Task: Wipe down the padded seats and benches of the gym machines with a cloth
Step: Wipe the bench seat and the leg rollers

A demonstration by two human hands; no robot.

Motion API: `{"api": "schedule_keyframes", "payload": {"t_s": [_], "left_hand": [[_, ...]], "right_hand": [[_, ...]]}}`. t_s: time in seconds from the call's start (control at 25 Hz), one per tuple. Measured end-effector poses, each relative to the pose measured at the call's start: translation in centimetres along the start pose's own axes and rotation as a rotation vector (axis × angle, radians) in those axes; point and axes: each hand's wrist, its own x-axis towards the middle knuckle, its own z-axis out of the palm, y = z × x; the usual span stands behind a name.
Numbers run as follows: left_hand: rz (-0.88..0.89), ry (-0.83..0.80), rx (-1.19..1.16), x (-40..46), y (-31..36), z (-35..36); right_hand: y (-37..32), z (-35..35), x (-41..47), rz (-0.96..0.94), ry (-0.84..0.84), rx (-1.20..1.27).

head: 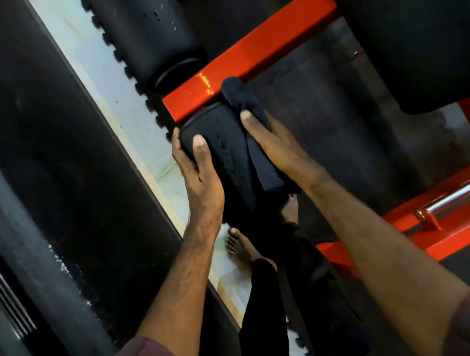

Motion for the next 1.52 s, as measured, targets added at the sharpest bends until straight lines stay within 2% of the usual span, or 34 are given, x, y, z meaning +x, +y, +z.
{"api": "schedule_keyframes", "payload": {"t_s": [0.08,0.24,0.48,0.68,0.76,0.96,1.16,1.28,1.36,1.44,1.52], "left_hand": [[0.0,-0.015,-0.019,-0.3,-0.2,-0.1],[0.002,0.003,-0.001,-0.3,0.2,-0.1],[-0.008,0.097,0.042,-0.9,1.6,1.0],[-0.036,0.054,-0.038,-1.3,1.6,-0.1],[-0.109,0.015,-0.102,-0.9,0.6,-1.6],[-0.349,-0.179,-0.456,0.0,-2.0,-1.4],[-0.508,-0.169,-0.468,-0.3,-3.4,-1.0],[-0.528,-0.093,-0.433,0.2,-1.8,-0.7],[-0.431,-0.021,-0.367,-0.1,-0.8,-0.3],[-0.358,0.026,-0.274,-0.9,-0.2,0.3],[-0.377,0.034,-0.191,-1.1,-0.3,1.0]], "right_hand": [[0.9,0.8,-1.7,-0.095,0.055,-0.062],[3.5,2.0,-9.1,-0.231,0.073,-0.441],[-0.6,1.8,-0.9,-0.23,0.094,-0.421],[3.0,3.8,-9.6,-0.285,0.213,-0.642],[3.1,4.1,-10.1,-0.278,0.207,-0.674],[-1.7,4.1,-2.8,-0.337,0.166,-0.725],[2.9,4.9,-11.5,-0.335,0.187,-0.889],[2.2,4.9,-9.5,-0.3,0.215,-0.878],[0.0,4.8,-5.6,-0.285,0.198,-0.811],[-1.0,4.1,-2.9,-0.306,0.175,-0.677],[-0.2,3.4,-3.3,-0.302,0.205,-0.54]]}}
